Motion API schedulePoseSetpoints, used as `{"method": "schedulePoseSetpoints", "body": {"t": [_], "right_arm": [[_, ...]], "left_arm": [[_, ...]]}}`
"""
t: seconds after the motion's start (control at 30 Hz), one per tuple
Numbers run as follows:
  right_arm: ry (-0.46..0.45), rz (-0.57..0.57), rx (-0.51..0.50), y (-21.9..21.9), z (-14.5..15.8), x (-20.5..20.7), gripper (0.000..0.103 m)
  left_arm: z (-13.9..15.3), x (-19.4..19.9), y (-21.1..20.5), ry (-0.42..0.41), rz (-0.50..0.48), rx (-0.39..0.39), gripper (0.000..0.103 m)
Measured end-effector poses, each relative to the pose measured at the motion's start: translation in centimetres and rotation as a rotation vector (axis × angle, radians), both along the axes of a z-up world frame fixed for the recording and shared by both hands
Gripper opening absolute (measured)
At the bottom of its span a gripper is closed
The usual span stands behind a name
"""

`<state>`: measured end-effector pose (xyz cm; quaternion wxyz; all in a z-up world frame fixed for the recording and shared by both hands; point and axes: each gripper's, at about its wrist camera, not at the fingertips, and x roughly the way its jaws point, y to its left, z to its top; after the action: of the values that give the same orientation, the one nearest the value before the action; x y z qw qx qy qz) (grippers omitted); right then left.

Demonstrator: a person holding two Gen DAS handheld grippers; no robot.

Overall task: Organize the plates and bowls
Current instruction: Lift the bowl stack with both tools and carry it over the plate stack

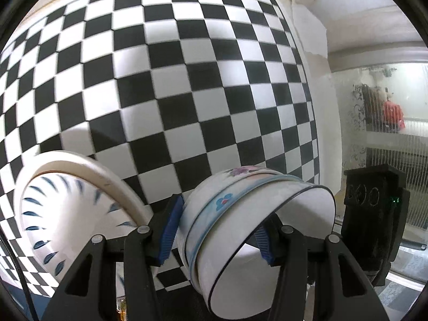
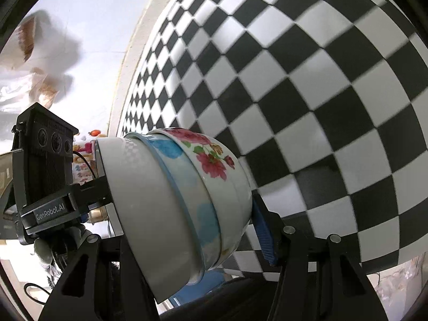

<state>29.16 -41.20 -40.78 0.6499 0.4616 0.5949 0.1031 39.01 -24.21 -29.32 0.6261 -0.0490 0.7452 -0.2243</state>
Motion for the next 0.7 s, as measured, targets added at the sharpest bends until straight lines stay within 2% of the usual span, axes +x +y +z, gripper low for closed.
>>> {"method": "schedulePoseSetpoints", "body": {"t": [0.23,0.4,0.7], "right_arm": [[-0.037,0.092,-0.001,3.8,3.1,3.2,0.058],[-0.051,0.184,-0.002,8.5,4.4,6.4,0.058],[-0.041,0.347,0.009,16.8,3.6,9.4,0.058]], "left_arm": [[2.4,0.4,4.8,-0.04,0.076,0.013,0.047],[3.0,0.3,9.5,-0.049,0.175,0.018,0.047],[2.0,-0.6,17.2,-0.028,0.326,0.037,0.047]]}}
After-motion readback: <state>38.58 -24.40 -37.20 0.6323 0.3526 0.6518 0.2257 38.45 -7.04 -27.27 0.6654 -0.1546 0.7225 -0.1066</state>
